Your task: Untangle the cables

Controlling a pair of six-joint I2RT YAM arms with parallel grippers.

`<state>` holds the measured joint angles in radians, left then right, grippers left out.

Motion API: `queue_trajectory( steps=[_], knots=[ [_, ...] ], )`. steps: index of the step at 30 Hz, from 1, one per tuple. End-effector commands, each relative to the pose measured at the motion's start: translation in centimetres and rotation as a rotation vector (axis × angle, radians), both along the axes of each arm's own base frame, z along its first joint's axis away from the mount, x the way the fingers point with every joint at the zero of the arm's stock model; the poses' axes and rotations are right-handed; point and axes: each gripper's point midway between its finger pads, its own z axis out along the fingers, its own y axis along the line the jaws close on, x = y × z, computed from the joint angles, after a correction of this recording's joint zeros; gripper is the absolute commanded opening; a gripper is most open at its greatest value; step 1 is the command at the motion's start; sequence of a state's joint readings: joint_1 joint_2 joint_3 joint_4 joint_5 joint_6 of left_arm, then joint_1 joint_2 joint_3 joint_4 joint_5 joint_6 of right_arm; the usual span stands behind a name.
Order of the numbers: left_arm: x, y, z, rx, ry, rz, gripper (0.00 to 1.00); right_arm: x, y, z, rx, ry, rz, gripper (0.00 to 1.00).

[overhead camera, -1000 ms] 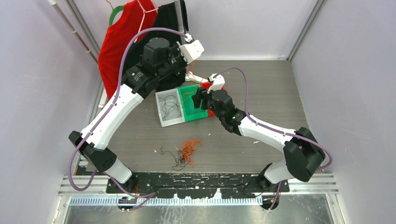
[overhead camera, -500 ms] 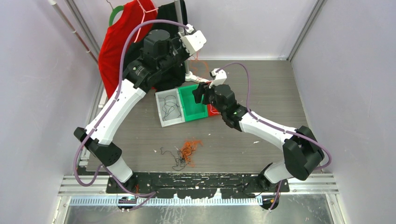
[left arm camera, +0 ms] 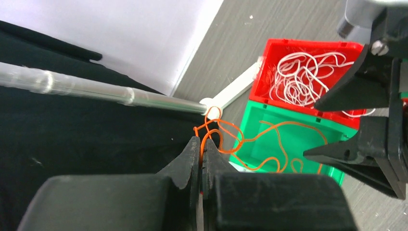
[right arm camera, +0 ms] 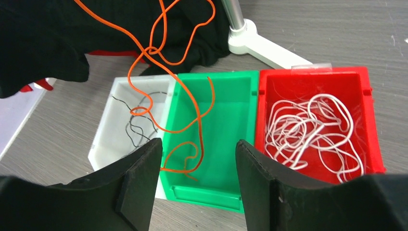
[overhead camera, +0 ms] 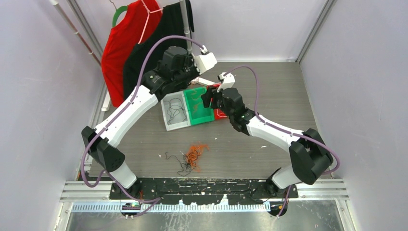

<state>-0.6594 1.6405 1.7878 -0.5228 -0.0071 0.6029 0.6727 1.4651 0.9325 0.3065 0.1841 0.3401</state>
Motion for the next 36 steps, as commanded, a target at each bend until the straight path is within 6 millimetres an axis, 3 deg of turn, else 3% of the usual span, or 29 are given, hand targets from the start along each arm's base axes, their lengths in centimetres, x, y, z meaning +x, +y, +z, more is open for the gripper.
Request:
queue_trajectory(
  steps=[1, 10, 14, 21, 27, 36],
  knots=[
    [-0.2, 0.1, 1.2, -0.045, -0.042, 0.01, 0.0, 0.1, -1.0, 0.7, 0.025, -0.028, -0.031, 0.62],
    [-0.2, 0.5, -3.9, 0.011, 0.087, 0.061, 0.0, -0.7, -4.2, 0.6, 0.068, -0.03, -0.117, 0.6],
    [0.5, 1.0, -5.8, 0.064, 0.112, 0.097, 0.0, -1.4, -4.7, 0.4, 0.069, -0.024, -0.108, 0.64],
    [1.0, 0.4, -8.2, 0.081, 0.158, 0.101, 0.0, -2.7, -5.5, 1.9, 0.11, -0.063, -0.105, 0.68],
    [1.5, 0.4, -11.4, 0.13, 0.193, 0.112, 0.0, -3.4, -7.8, 3.1, 0.125, -0.105, -0.181, 0.67],
    [2.0, 0.0, -16.0, 0.182, 0.263, 0.094, 0.0, -4.0, -9.8, 2.3, 0.115, -0.102, -0.25, 0.65]
  ],
)
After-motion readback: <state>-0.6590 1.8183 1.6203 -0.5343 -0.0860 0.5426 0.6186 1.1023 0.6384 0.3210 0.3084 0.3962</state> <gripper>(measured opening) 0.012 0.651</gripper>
